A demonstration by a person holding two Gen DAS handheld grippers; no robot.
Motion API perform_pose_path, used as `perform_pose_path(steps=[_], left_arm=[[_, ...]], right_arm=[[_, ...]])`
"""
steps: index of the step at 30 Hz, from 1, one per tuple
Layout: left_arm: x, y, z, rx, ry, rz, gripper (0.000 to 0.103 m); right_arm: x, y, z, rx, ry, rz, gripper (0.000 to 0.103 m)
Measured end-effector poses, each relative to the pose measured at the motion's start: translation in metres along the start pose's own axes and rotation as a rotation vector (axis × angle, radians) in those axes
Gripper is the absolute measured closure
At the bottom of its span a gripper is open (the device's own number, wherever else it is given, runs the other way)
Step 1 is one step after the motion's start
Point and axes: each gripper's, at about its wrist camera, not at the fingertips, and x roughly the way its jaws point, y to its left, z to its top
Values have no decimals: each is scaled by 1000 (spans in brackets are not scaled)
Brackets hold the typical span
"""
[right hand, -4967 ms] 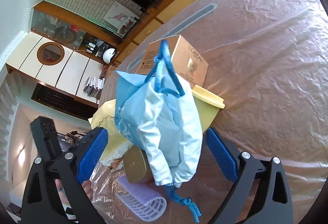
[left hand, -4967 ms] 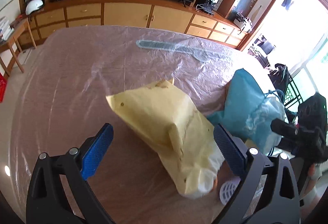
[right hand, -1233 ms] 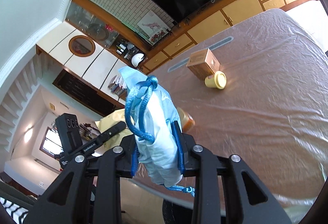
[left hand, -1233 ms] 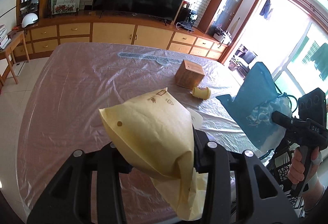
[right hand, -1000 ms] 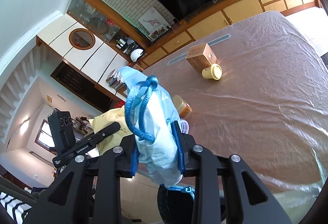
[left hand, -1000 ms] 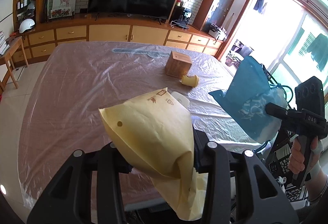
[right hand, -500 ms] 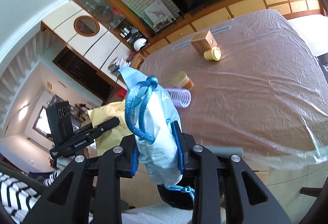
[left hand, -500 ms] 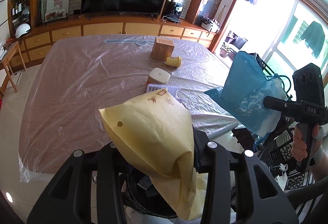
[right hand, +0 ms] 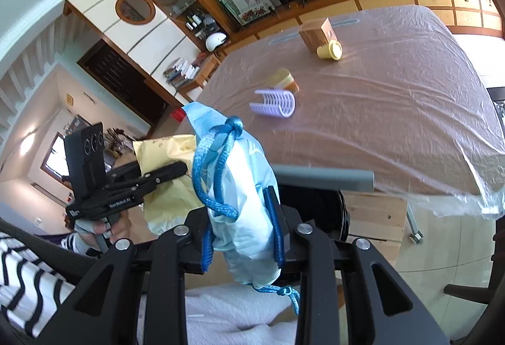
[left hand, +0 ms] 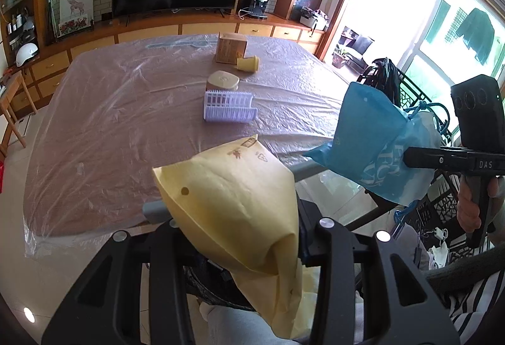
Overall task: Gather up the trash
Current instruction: 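Lift and carry the paper bag and cloth bag over the black bin, then open both tools to drop the paper bag and cloth bag into the bin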
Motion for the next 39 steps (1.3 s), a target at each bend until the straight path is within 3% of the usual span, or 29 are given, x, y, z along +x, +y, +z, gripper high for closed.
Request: perform_pose_path(steps=[19, 39], left_arm=[[21, -3, -51, -45, 101, 44, 61], [58, 2, -59, -28, 164, 98, 61]], right_arm=[[42, 15, -40, -131, 165, -145, 75], [92, 5, -48, -162, 232, -273, 74]])
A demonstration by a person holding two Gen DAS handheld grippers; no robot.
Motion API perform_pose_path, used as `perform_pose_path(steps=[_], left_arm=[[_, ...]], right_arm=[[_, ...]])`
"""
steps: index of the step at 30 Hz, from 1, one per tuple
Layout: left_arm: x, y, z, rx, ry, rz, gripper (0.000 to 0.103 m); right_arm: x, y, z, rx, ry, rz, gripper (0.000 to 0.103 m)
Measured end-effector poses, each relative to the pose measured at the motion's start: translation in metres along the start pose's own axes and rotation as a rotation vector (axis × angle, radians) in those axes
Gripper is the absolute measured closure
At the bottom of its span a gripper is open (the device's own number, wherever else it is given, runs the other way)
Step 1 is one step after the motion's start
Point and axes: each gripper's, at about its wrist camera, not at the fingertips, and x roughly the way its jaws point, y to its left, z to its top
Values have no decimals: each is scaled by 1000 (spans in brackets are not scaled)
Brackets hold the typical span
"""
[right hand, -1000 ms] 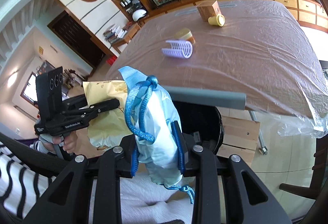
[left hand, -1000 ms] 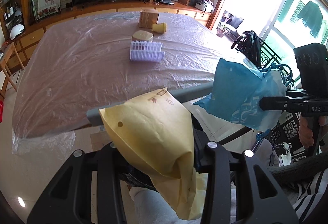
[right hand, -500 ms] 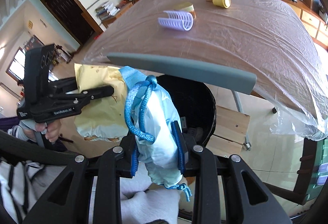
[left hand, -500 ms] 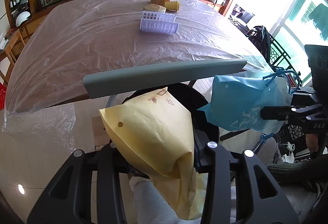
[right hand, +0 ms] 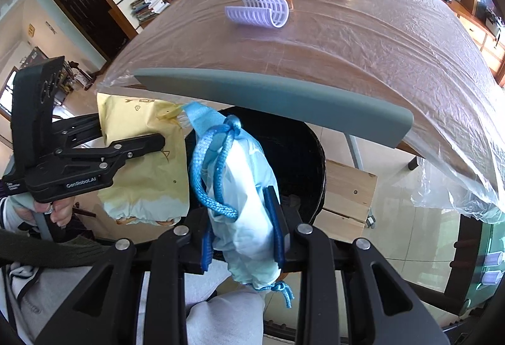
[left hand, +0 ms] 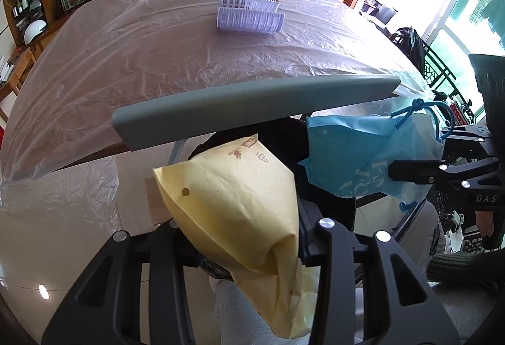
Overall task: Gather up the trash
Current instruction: 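Open both tools to drop the paper bag and cloth bag into the bin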
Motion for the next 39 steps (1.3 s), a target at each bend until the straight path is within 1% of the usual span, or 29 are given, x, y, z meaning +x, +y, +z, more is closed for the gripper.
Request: perform_pose_path(steps=[5, 12, 25, 39], left_arm=[[10, 2, 2, -4, 13, 9, 61], [24, 4, 3, -4, 38, 23, 61], [47, -2, 4, 35, 85, 45, 61], [62, -6, 7, 64, 115, 54, 61]], right_arm=[[12, 2, 2, 5, 14, -38, 74], [26, -1, 3, 44, 23, -35, 74], [45, -12, 9, 112, 42, -33, 74], [60, -19, 11, 136, 69, -30, 74]])
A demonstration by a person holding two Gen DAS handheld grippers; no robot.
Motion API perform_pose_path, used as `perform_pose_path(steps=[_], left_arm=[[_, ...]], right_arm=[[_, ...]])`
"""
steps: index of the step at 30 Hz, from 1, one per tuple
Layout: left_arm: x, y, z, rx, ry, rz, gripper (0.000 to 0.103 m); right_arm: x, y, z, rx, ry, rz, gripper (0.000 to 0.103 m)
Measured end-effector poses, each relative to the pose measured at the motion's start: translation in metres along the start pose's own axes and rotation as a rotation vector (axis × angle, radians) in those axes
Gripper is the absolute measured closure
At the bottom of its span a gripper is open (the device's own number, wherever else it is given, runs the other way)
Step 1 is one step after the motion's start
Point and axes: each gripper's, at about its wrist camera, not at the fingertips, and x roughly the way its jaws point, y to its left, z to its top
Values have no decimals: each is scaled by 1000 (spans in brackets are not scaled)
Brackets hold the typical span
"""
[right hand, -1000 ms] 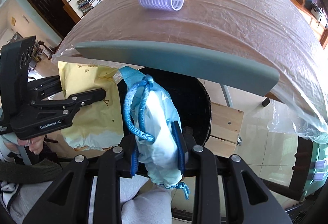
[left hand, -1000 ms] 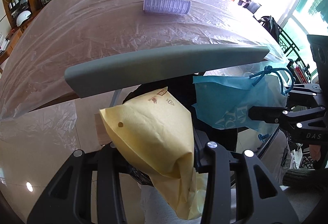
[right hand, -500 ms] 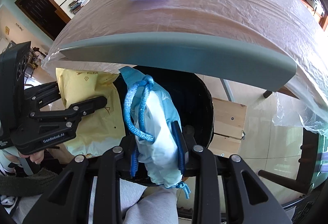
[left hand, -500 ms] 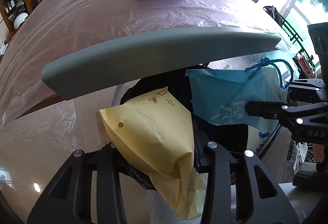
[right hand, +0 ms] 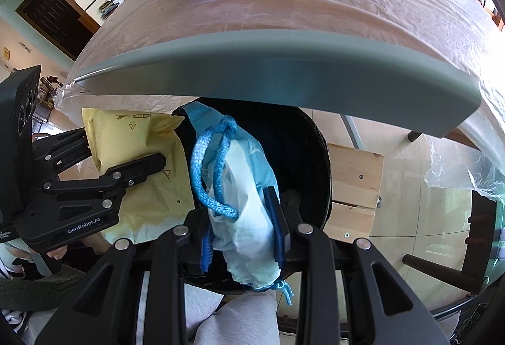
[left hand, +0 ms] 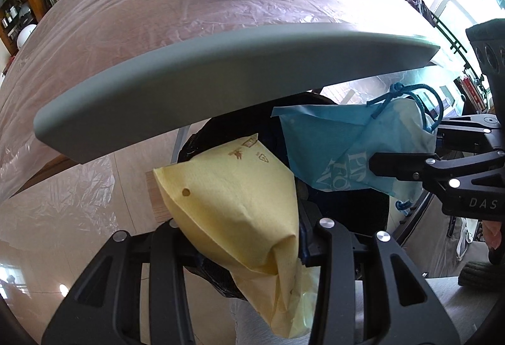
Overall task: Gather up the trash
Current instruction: 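Open both tools to drop the paper bag and cloth bag into the bin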
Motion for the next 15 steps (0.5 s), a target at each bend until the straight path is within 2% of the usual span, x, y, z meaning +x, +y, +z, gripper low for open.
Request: perform_pose_path(steps=[8, 12, 13, 14, 15], left_arm=[[5, -4, 2, 17, 5, 0, 58], [2, -5, 3, 24, -2, 2, 45], [0, -6, 4, 25, -9, -1, 39], [-1, -6, 4, 28, -12, -1, 38], [-1, -7, 4, 32, -13, 3, 33]], right_arm=[[6, 2, 3, -3, 6, -6, 73], [7, 3, 4, -4, 6, -6, 70], [6, 3, 4, 1, 4, -4, 67], [7, 1, 4, 7, 3, 0, 58], [6, 0, 4, 15, 1, 3, 53]])
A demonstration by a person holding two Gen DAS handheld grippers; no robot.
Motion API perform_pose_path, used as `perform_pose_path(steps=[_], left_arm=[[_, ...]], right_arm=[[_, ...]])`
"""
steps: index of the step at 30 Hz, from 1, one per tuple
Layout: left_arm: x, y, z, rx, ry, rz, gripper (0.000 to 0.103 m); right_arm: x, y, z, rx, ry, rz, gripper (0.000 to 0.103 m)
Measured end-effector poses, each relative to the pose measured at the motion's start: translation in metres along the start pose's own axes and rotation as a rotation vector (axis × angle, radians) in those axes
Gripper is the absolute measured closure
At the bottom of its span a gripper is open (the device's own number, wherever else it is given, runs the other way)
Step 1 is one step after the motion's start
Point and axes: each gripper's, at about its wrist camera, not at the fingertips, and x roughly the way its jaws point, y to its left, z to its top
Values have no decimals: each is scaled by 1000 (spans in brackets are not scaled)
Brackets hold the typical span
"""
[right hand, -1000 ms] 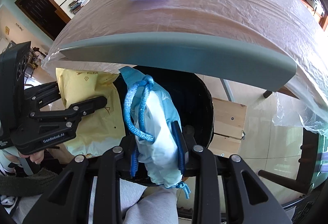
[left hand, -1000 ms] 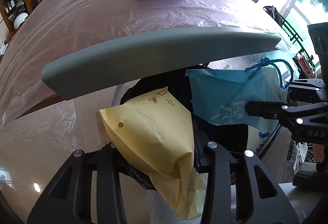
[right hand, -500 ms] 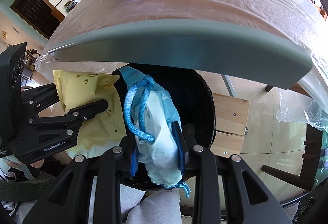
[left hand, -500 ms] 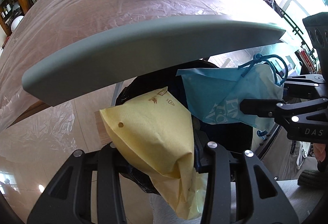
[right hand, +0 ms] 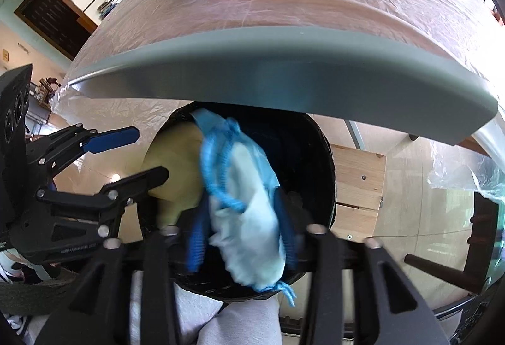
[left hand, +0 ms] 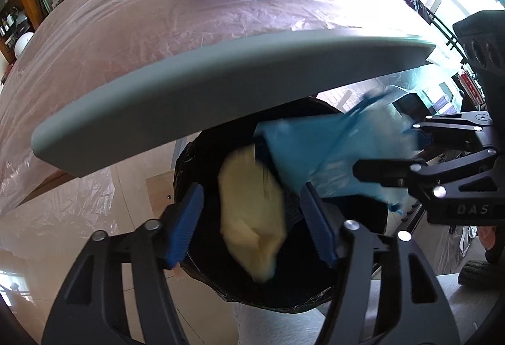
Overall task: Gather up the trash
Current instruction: 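Open both tools to drop the paper bag and cloth bag into the bin, then grasp the beige soap bar with the left tool while the right tool grasps the cardboard box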
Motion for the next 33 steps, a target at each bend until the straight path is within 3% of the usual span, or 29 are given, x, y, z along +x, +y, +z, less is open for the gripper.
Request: perform_pose_path(steps=[2, 7, 11, 14, 15, 17, 18, 19, 21, 22, 24, 26, 30, 33], left_arm=[[-2, -1, 0, 9, -6, 13, 25], [-10, -3, -2, 10, -20, 12, 25], [-39, -2, -5, 7, -65, 4, 25], [-79, -1, 0, 4, -163, -13, 24], [-91, 2, 2, 4, -196, -13, 19], [-127, 3, 15, 0, -319, 7, 8], [-142, 5, 21, -3, -380, 16, 3], [-160, 6, 29, -10, -455, 33, 2], [-184, 7, 46, -17, -564, 76, 2], [-192, 8, 56, -35, -596, 103, 2], [-195, 13, 72, -79, -608, 113, 2], [-189, 19, 90, -98, -594, 94, 2], [-171, 18, 111, -23, -552, 70, 2], [-145, 19, 128, 25, -467, 66, 2]], right_arm=[[-2, -1, 0, 8, -10, 2, 47], [-10, -1, -5, 7, -14, 9, 42], [-47, 4, -14, -33, -96, 17, 39], [-104, 12, -17, -70, -265, 12, 28], [-134, 17, -16, -90, -373, 3, 24], [-181, 26, -10, -126, -560, -13, 3], [-199, 31, -9, -142, -640, -22, 4], [-223, 37, -7, -173, -764, -31, 4], [-254, 51, 0, -215, -921, -89, 4], [-260, 54, 6, -215, -946, -118, 4], [-265, 57, 27, -157, -965, -183, 4], [-259, 53, 56, -75, -886, -217, 4], [-237, 43, 102, -76, -809, -245, 4], [-213, 27, 148, -39, -711, -265, 4]])
